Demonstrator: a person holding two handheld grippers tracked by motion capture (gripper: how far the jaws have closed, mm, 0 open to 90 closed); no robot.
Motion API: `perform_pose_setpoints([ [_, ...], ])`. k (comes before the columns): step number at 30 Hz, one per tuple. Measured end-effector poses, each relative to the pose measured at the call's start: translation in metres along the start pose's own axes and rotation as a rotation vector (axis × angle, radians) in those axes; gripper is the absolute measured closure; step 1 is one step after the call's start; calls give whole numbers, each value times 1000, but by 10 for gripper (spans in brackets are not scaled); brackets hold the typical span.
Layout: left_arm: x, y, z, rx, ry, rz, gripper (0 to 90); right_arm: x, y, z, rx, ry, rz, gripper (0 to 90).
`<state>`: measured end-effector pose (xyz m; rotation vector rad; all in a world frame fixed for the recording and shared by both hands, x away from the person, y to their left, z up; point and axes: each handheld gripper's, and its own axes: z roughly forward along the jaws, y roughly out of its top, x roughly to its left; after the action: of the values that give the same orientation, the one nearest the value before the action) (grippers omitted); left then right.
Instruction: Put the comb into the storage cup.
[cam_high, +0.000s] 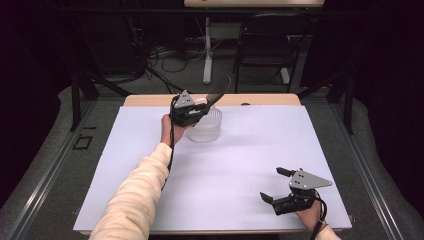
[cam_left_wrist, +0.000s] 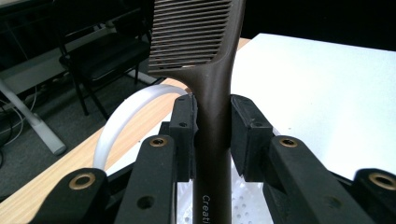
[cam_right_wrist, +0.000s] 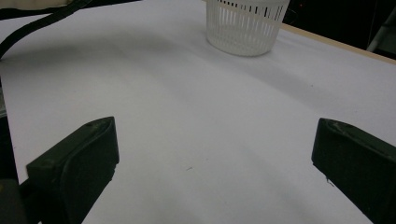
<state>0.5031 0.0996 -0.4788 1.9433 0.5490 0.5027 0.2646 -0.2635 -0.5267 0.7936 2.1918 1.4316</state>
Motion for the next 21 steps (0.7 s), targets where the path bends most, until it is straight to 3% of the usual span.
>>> perform_pose_setpoints([
  [11, 1, -3, 4, 22, -10, 6, 722, 0, 0, 0, 1, -1, 1, 4],
  [14, 0, -4, 6, 37, -14, 28, 722, 0, 0, 0, 1, -1, 0, 4],
  [21, 0, -5, 8, 43, -32, 23, 722, 0, 0, 0, 1, -1, -2, 4],
])
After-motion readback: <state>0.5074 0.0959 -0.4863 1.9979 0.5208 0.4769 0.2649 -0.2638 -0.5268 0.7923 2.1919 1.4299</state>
